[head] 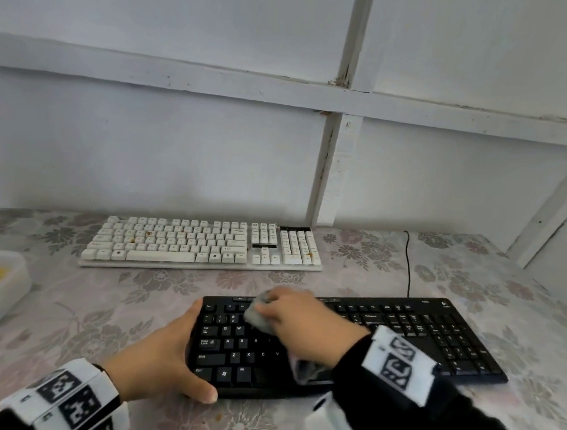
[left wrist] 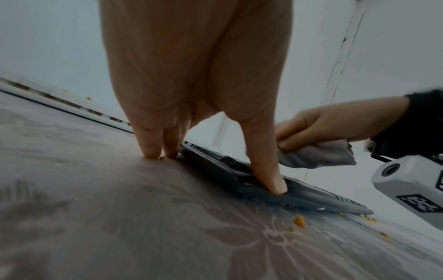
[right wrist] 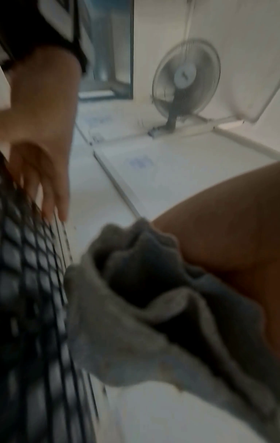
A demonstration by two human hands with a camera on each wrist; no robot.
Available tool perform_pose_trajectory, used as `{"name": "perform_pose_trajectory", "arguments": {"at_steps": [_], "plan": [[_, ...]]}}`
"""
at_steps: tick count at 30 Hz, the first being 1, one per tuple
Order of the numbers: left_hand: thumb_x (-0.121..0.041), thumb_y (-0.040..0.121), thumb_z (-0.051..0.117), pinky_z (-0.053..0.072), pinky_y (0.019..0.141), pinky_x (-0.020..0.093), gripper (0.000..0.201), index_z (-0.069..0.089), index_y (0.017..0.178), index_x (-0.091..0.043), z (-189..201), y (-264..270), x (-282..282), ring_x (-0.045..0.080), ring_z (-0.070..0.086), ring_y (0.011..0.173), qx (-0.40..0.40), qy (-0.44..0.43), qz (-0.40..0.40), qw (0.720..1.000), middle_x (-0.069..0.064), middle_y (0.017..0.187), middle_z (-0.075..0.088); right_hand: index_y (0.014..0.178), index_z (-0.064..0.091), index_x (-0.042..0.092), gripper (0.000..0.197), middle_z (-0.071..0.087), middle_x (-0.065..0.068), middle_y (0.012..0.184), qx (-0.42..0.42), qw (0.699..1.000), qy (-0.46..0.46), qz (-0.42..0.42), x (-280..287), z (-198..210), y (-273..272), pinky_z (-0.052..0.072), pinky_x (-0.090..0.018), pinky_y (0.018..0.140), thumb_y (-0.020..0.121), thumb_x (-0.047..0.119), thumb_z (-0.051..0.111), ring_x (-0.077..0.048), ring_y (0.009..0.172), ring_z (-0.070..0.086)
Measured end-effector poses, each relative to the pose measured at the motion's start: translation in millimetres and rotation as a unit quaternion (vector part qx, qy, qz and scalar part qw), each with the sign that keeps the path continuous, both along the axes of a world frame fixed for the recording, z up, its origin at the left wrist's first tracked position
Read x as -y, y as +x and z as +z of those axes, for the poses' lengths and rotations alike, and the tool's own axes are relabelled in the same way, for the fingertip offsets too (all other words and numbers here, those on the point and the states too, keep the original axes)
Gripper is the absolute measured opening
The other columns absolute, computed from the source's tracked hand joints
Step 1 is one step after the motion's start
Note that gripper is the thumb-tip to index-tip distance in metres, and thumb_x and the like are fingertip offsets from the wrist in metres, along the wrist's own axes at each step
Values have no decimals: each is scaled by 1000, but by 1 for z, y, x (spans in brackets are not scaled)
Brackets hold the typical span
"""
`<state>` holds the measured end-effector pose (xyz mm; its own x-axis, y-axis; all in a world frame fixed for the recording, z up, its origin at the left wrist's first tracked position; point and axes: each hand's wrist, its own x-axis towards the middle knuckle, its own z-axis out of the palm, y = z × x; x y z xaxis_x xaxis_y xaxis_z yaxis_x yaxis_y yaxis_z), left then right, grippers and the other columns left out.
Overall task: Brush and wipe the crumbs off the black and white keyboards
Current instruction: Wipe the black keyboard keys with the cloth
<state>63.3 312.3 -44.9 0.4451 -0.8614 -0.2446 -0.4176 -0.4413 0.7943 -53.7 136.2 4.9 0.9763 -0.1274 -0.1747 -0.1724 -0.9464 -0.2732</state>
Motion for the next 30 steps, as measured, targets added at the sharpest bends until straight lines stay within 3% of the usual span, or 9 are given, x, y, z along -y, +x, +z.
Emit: {"name": "perform_pose_trajectory", "arguments": {"at_steps": [2,5,8,13,17,21,24,27,30], "plan": [[-22,51,86,44,92,19,99,23,117,-61,1,1,2,-6,51,111,10,2,-2,1000,-23,121,53,102,60,4,23,52,-11,122,-15,997,-38,62,-25,-9,22,32,-45,100,85,-5,47,-26,112,46],[-24,53,87,45,92,22,108,11,122,-56,1,3,3,0,51,112,17,26,4,1000,-22,124,48,113,61,9,25,48,-13,119,-13,996,-47,81,-49,-25,39,36,-49,89,93,6,45,-35,114,40],[-24,52,87,46,93,25,108,9,119,-57,0,3,3,2,51,112,33,30,10,999,-19,126,49,120,58,3,28,41,-11,122,-15,997,-73,35,-63,-29,40,38,-44,76,95,5,44,-38,111,36],[-18,56,86,42,76,7,95,16,103,-61,2,0,3,-10,48,101,36,8,2,999,-31,112,44,127,53,7,32,39,-9,131,-21,993,-117,23,-58,-19,24,34,-36,70,97,6,41,-37,115,32],[-26,49,86,42,87,11,98,22,114,-60,0,0,2,-7,51,109,20,-2,2,1000,-24,120,52,122,53,11,32,40,-8,131,-10,994,-112,12,-29,-21,3,22,-26,50,96,1,37,-31,111,34],[-33,46,85,43,97,23,102,22,123,-56,-1,0,1,-3,51,112,15,2,-2,1000,-24,122,53,109,56,10,23,41,-9,119,-43,989,-135,-31,-7,-18,-13,23,-28,51,94,1,40,-29,110,36],[-30,47,86,43,98,24,97,26,119,-57,0,0,1,-4,51,113,8,-8,-4,1000,-23,121,54,70,45,14,23,36,-9,98,-34,994,-101,-36,-9,-10,-5,24,-27,55,86,-3,46,-29,106,43],[-25,48,86,44,98,26,100,26,122,-53,0,2,2,-2,50,114,10,2,-4,1000,-22,122,52,82,50,17,22,45,-12,105,20,998,-55,7,-33,-9,11,40,-40,72,84,-4,45,-34,105,44],[-37,46,85,45,97,28,122,5,139,-44,-1,4,4,6,47,121,31,48,-3,998,-20,133,43,111,57,3,23,42,-14,120,7,997,-65,39,-66,-11,25,37,-43,76,90,0,47,-37,108,38]]}}
